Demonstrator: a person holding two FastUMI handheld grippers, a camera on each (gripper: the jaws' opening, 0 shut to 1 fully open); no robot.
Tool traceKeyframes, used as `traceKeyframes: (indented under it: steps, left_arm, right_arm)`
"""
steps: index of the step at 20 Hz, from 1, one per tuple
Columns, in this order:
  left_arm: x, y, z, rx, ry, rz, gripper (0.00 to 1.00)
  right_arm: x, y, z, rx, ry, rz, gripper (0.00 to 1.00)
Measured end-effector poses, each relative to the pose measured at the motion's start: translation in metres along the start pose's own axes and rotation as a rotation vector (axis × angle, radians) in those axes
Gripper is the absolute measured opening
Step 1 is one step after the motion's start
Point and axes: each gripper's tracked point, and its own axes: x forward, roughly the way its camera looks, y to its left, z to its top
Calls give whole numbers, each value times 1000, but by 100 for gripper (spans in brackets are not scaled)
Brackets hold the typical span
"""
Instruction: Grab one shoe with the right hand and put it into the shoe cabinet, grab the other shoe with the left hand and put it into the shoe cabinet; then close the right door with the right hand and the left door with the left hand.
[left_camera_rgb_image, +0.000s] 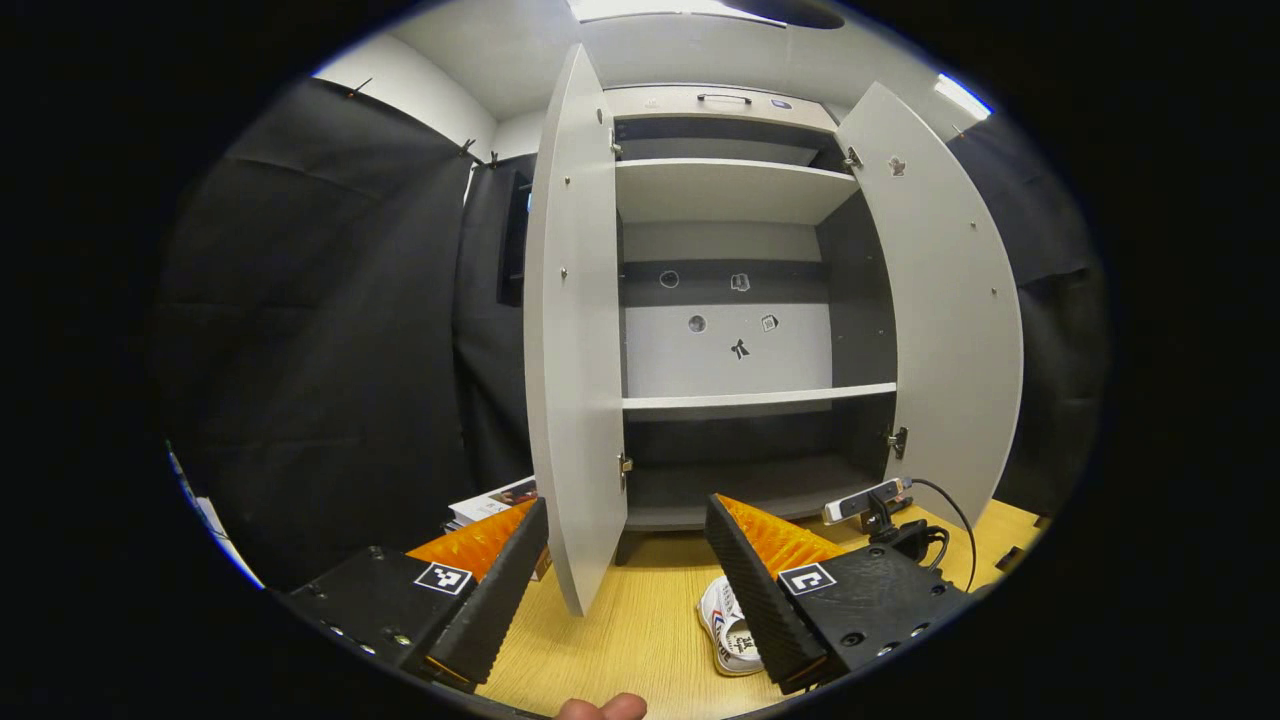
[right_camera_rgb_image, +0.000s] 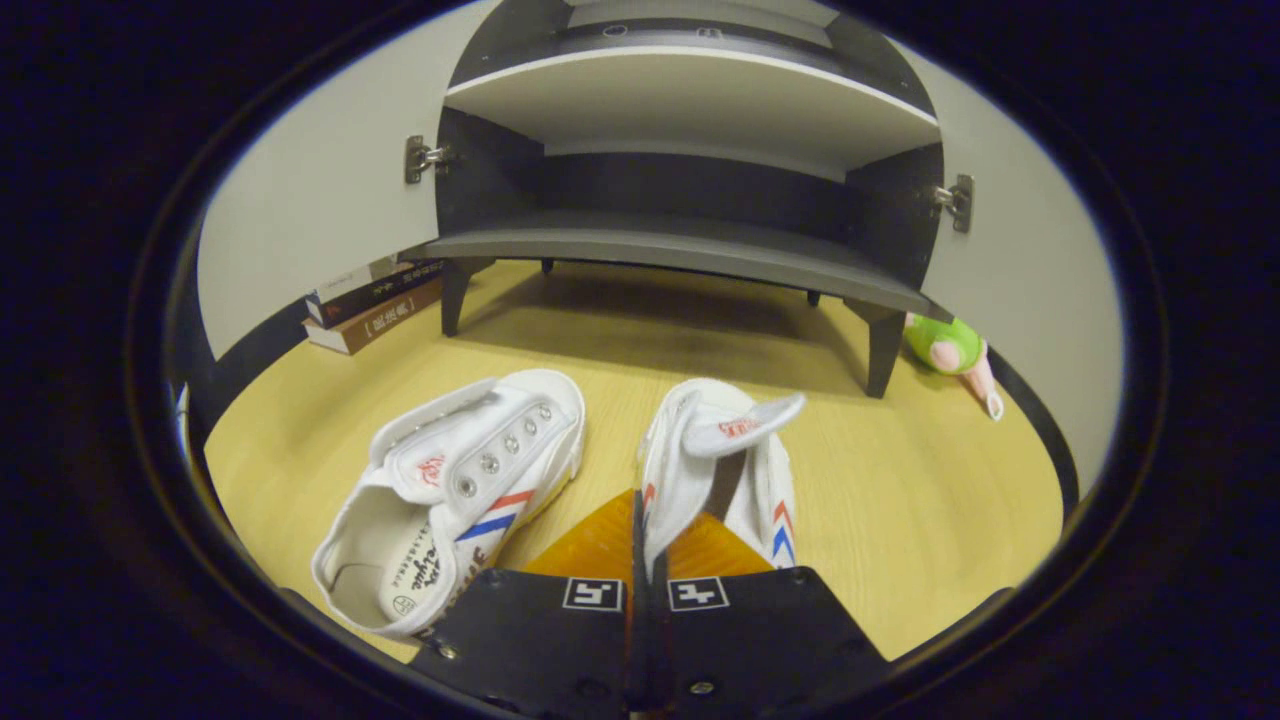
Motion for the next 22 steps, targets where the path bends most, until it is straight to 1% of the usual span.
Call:
traceKeyframes:
  steps: [1,3,5,8,11,14,18,20,21,22]
  left_arm:
    - [1,0,-2,3,4,-2,95]
    - [2,-3,-4,7,14,-6,95]
    - [-1,-10,-6,3,11,-11,95]
    - [2,-23,1,-6,-14,-35,95]
    - [4,-39,8,-13,-39,-63,95]
    - [6,-53,17,-33,-68,-81,95]
    - [3,-58,29,-27,-109,-89,95]
    - [2,-57,28,-26,-104,-83,94]
    - [1,-55,26,-27,-96,-78,95]
    - [1,-53,23,-28,-88,-72,95]
  right_arm:
    - [-8,-5,13,-18,-32,-2,4]
    - [-23,-5,35,-23,-78,1,3]
    - [-42,-7,63,-41,-147,13,4]
    - [-83,-8,109,-64,-233,37,3]
    - [-125,-13,153,-34,-295,55,3]
    - [-152,-19,202,5,-333,83,4]
    - [-152,-44,283,-5,-371,41,4]
    - [-142,-54,322,-25,-385,17,1]
    - [-132,-59,341,-44,-384,5,4]
    - [-121,-64,358,-65,-374,-6,3]
